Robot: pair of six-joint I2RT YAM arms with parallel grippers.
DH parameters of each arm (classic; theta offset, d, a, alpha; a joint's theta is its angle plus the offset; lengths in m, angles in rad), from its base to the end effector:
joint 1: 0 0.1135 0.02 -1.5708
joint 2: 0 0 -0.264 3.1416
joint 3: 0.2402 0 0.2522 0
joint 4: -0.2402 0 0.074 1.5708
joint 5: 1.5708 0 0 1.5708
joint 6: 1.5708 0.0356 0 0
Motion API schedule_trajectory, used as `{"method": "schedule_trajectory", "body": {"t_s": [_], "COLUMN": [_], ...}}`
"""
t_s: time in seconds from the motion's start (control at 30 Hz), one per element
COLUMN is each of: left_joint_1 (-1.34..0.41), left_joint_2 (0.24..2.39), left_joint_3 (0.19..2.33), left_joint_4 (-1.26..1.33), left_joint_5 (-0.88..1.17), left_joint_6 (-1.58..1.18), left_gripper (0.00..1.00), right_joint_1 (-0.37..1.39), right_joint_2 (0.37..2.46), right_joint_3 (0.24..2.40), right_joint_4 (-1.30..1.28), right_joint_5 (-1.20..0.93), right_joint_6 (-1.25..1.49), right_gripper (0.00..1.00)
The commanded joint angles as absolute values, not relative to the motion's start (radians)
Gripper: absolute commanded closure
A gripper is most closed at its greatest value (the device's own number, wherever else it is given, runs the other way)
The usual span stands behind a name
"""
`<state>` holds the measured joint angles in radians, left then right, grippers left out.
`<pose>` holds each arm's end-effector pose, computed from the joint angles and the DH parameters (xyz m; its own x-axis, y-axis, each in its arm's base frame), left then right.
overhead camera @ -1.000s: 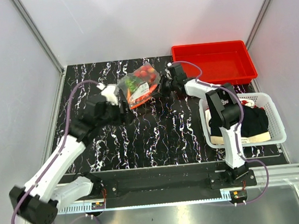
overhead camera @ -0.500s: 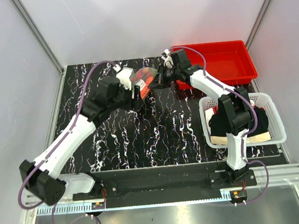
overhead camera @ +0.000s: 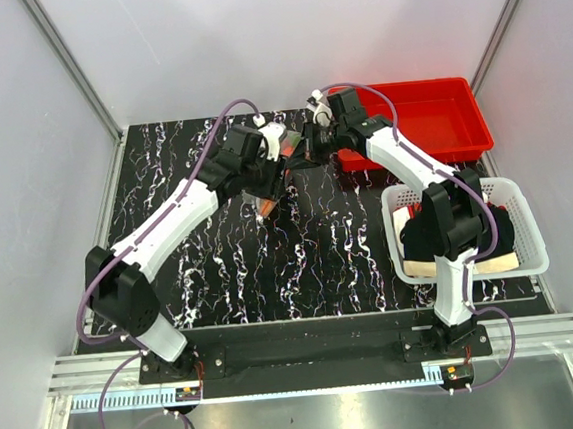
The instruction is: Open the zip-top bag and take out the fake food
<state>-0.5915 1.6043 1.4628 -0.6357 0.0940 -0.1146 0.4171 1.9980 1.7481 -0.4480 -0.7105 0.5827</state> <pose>0.2952 -0.2023 0.3255 -0.6481 0.2982 -0.7007 0.5401 0.8287 -0.1469 0.4102 0.2072 0.2864 -0.9110 0.0526 -0.4091 -0.3146 0.5529 0.7716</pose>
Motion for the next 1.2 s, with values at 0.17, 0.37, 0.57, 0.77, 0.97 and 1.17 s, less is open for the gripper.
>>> {"method": "schedule_trajectory", "body": {"t_s": [0.17,0.37,0.57,0.77,0.97,1.17], "left_joint_1": [-0.592,-0.589,-0.562,-0.493,-0.462,-0.417], "left_joint_2": [1.677,1.698,1.646,1.589,1.546,1.506], "left_joint_3": [1.566,1.603,1.591,1.543,1.528,1.468], "left_joint_4": [-0.643,-0.664,-0.664,-0.660,-0.660,-0.647], "left_joint_5": [0.086,0.015,-0.055,-0.020,-0.023,0.037], "left_joint_6": [-0.156,-0.213,-0.417,-0.656,-0.797,-1.053], "left_gripper": [0.62,0.94,1.00,1.00,1.00,1.00], "right_joint_1": [0.426,0.442,0.442,0.442,0.477,0.629], "right_joint_2": [1.925,1.939,1.905,1.795,1.701,1.582], "right_joint_3": [1.838,1.867,1.878,1.773,1.599,1.352], "right_joint_4": [-0.491,-0.512,-0.624,-0.611,-0.467,-0.151], "right_joint_5": [-0.741,-0.723,-0.555,-0.430,-0.425,-0.333], "right_joint_6": [0.566,0.546,0.425,0.324,0.278,0.158], "right_gripper": [1.00,0.90,0.47,0.25,0.18,0.10]}}
